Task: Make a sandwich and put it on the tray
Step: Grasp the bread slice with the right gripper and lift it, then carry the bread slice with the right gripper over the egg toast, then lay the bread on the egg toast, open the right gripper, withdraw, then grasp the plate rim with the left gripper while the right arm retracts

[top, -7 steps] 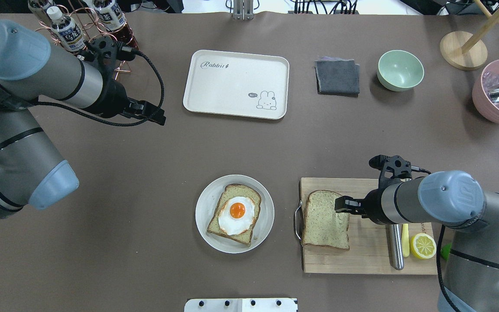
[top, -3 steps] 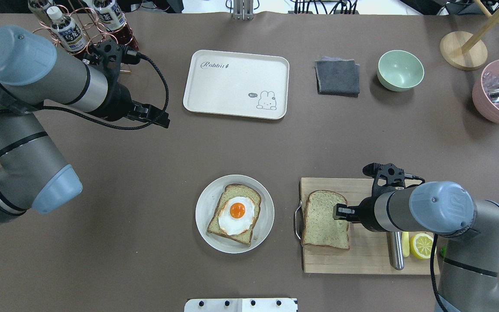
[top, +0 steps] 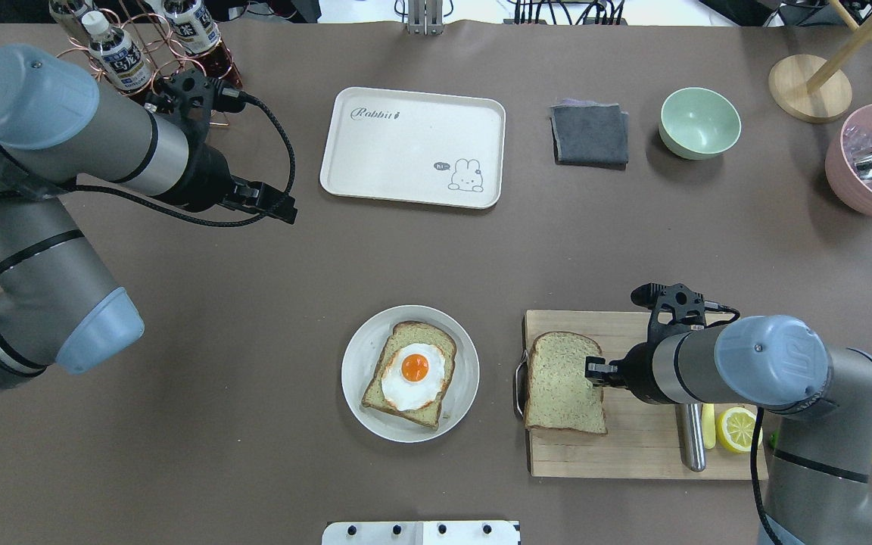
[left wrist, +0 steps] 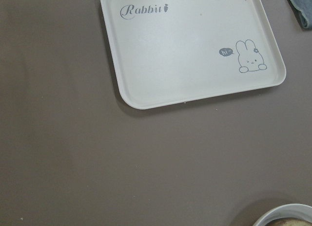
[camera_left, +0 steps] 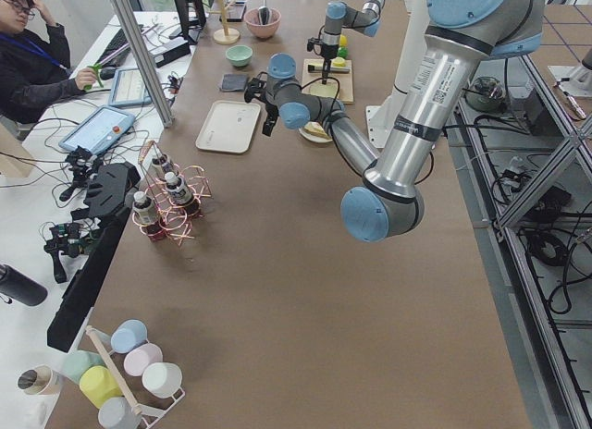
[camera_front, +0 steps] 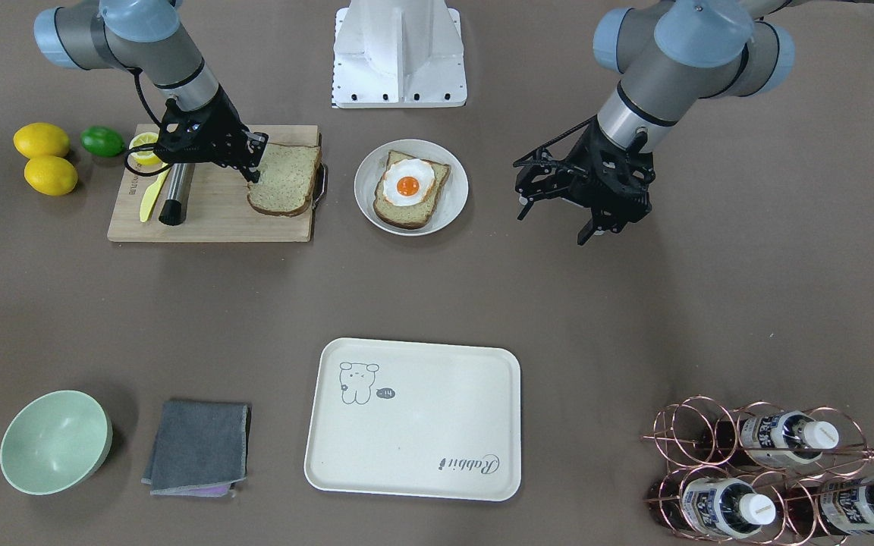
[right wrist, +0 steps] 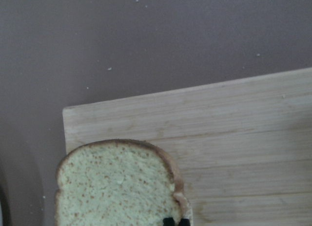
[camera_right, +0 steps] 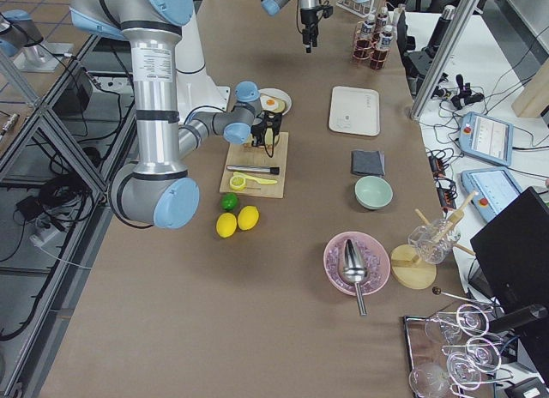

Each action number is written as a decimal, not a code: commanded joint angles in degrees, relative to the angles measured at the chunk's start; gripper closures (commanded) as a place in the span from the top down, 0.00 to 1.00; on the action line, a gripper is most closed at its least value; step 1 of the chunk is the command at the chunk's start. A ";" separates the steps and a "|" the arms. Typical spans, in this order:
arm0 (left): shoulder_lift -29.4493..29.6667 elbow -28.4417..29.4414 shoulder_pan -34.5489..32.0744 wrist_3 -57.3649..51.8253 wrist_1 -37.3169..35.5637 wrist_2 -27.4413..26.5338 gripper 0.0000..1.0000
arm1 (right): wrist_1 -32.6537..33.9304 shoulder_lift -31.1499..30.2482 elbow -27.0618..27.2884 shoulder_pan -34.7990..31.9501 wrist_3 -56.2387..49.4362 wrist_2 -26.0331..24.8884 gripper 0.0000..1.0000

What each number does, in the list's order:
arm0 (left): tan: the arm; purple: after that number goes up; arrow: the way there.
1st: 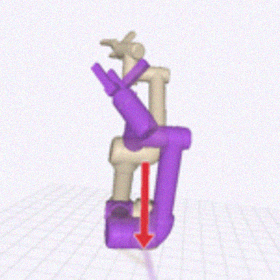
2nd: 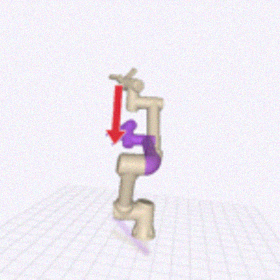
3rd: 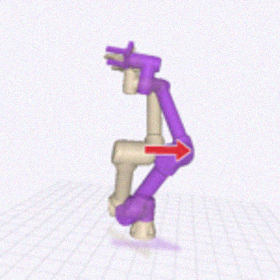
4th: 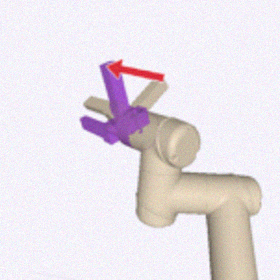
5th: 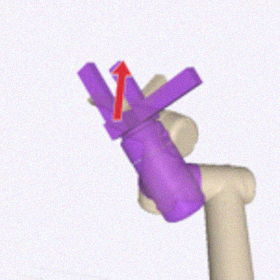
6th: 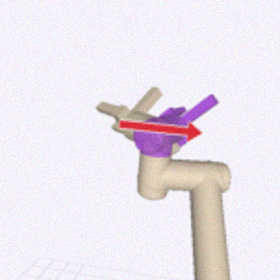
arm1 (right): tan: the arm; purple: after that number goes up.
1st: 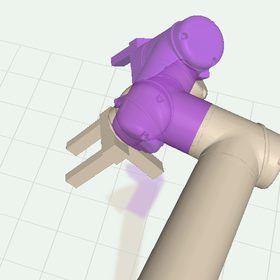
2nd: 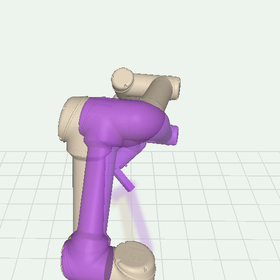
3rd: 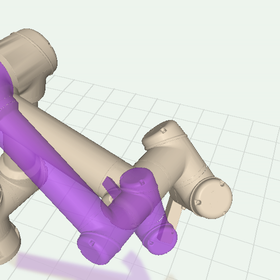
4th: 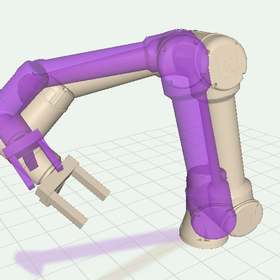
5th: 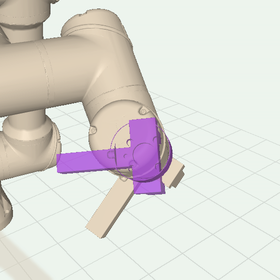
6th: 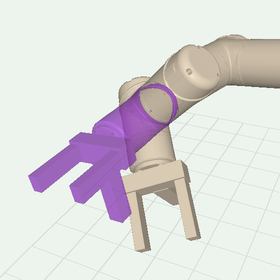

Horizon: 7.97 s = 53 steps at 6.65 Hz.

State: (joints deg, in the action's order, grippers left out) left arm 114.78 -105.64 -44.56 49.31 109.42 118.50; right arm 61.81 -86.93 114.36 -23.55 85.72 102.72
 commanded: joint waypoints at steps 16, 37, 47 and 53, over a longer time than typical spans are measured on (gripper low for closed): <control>0.44 -0.18 -0.09 0.17 0.18 0.68 0.99 | -0.02 21.54 -6.52 8.44 13.34 -13.15 0.00; -0.42 0.53 12.03 7.64 -0.09 -3.89 0.99 | 41.57 0.26 -9.25 -60.59 -90.27 24.98 1.00; 0.09 9.05 17.49 13.27 11.87 -4.68 0.40 | 43.66 -3.59 -12.85 -69.79 -98.99 24.98 1.00; 0.62 9.49 19.51 13.01 11.87 -5.12 0.34 | 43.57 -3.51 -13.29 -69.70 -98.90 24.81 1.00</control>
State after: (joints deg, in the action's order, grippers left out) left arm 115.47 -96.25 -25.11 62.38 121.29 113.39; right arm 105.41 -90.44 101.14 -93.32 -13.18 127.53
